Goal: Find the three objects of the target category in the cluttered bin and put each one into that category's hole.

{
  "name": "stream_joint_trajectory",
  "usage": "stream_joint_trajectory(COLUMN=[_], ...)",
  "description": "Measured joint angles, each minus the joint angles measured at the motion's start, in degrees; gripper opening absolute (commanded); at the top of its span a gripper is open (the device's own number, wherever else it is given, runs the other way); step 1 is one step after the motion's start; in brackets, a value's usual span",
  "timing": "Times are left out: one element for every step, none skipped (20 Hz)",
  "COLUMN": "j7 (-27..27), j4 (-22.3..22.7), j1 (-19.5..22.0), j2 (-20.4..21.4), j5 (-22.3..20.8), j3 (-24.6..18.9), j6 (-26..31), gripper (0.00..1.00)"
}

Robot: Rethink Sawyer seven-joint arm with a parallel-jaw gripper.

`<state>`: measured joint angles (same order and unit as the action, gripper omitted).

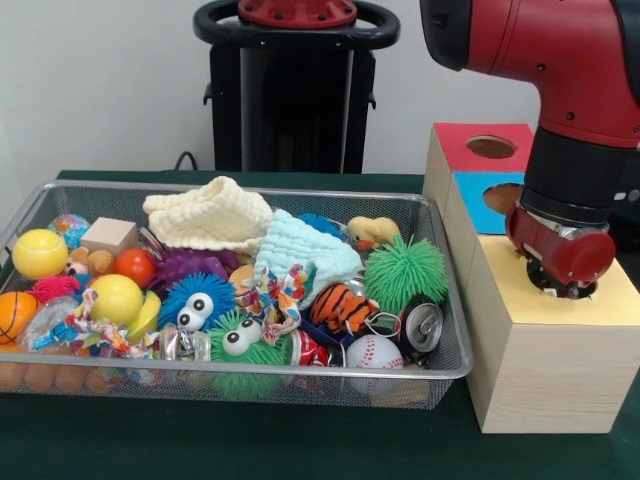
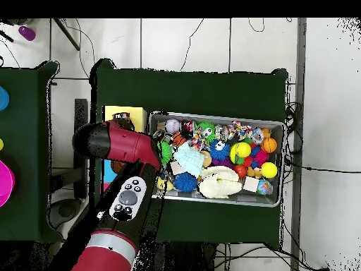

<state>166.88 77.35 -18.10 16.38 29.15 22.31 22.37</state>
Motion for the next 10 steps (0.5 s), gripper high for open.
stream_joint_trajectory(j7=[0.0, 0.0, 0.0, 0.0, 0.0, 0.0, 0.0, 0.0, 0.0, 0.0], j4=[0.0, 0.0, 0.0, 0.0, 0.0, 0.0, 0.0, 0.0, 0.0, 0.0], j1=[0.0, 0.0, 0.0, 0.0, 0.0, 0.0, 0.0, 0.0, 0.0, 0.0], j2=[0.0, 0.0, 0.0, 0.0, 0.0, 0.0, 0.0, 0.1, 0.1, 0.1], j5=[0.0, -0.1, -0.2, -0.2, -0.2, -0.2, -0.2, -0.3, -0.3, -0.3], j3=[0.0, 0.0, 0.0, 0.0, 0.0, 0.0, 0.0, 0.0, 0.0, 0.0], j6=[0.0, 0.0, 0.0, 0.0, 0.0, 0.0, 0.0, 0.0, 0.0, 0.2], gripper=[1.00, 1.00, 1.00, 1.00, 1.00, 1.00, 1.00, 1.00, 1.00, 1.00])
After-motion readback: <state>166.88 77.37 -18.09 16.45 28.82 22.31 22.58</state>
